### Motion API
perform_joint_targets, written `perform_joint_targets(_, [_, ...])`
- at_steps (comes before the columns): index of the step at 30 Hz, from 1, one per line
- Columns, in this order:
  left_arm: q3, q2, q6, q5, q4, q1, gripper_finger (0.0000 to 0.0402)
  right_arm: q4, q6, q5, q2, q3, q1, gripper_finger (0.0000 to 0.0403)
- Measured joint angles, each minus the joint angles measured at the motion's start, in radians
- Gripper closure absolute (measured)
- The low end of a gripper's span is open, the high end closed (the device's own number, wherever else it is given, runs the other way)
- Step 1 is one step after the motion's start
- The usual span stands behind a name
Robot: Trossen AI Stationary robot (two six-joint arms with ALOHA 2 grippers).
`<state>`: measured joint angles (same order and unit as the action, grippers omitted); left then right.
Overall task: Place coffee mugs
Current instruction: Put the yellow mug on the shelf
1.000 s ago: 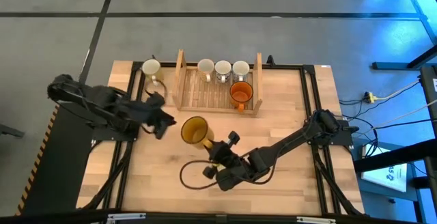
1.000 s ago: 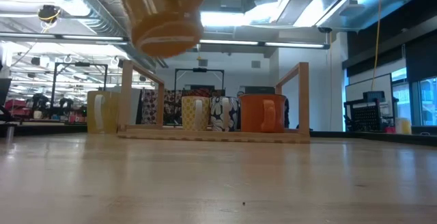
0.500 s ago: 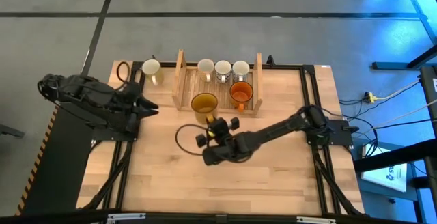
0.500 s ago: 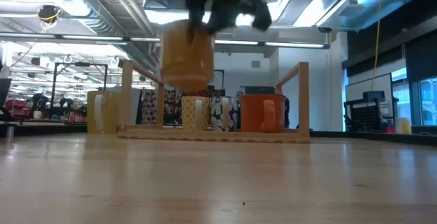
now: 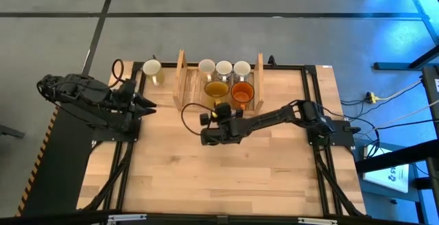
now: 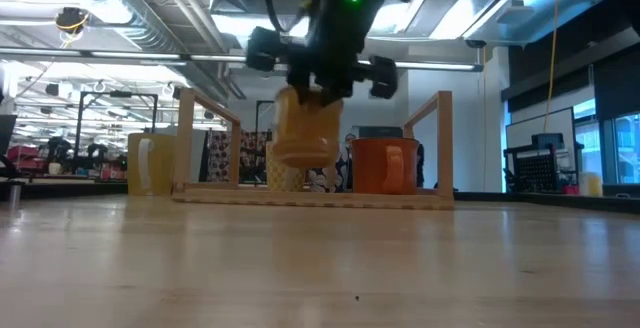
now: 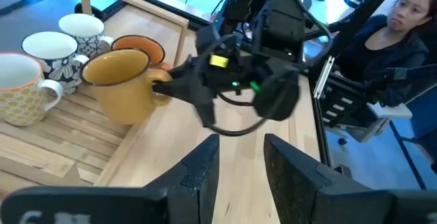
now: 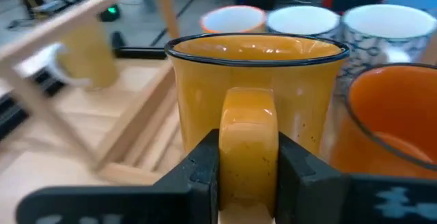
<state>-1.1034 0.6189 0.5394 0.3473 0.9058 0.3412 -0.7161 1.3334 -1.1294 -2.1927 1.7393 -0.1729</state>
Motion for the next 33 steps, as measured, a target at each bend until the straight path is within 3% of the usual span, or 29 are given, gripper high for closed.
perform_joint_targets(3, [0.0,-0.001,-0.03,0.0,0.0,0.0,0.0291,-0.06,0.045,0.023,-0.006,0.0,0.018,0.0337])
perform_joint_targets(14, [0.0,0.001,-0.037,0.008,-0.002,-0.001,0.0291,0.017,0.016,0.075,-0.058,0.0,0.059,0.0337])
perform_joint_targets(33, [0.0,0.0,-0.025,0.002,-0.003,0.0,0.0291,0.012,-0.04,0.077,-0.086,0.002,0.101,0.0337])
